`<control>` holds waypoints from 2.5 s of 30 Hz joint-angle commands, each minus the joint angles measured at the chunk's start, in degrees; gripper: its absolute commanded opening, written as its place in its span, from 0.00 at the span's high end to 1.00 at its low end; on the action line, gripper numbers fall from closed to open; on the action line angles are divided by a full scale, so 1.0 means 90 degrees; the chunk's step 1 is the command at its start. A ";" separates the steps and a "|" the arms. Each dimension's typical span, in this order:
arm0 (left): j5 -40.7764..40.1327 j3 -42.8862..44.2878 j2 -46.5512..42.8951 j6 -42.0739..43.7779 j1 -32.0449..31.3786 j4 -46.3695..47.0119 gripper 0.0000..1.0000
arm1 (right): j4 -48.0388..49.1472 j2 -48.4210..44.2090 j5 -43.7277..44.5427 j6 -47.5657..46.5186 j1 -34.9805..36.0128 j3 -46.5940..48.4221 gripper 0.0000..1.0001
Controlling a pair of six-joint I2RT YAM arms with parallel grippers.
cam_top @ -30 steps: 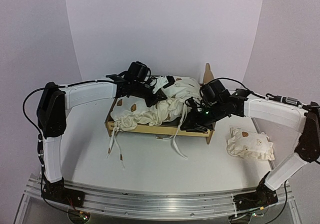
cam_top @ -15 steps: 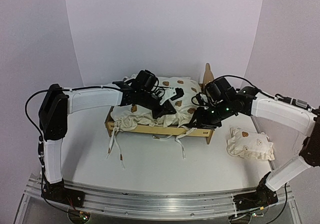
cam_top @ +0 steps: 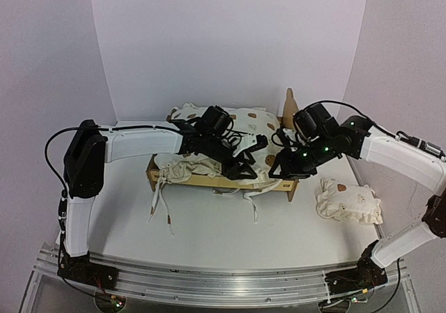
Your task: Set up the pet bed
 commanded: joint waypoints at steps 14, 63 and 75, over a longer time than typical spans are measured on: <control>-0.1502 -0.1581 -0.1660 0.2471 0.0955 -0.1349 0.44 | 0.2568 0.0585 0.1325 0.0509 0.1352 -0.1410 0.53; -0.2103 -0.3318 -0.3203 0.2769 0.2314 -0.0491 1.00 | 0.2495 0.0024 0.3232 0.1304 0.0602 -0.1632 1.00; -0.1204 -0.3327 -0.3366 0.3684 0.2101 -0.1277 0.59 | 0.2431 0.0073 0.2184 0.1096 0.0558 -0.1420 0.69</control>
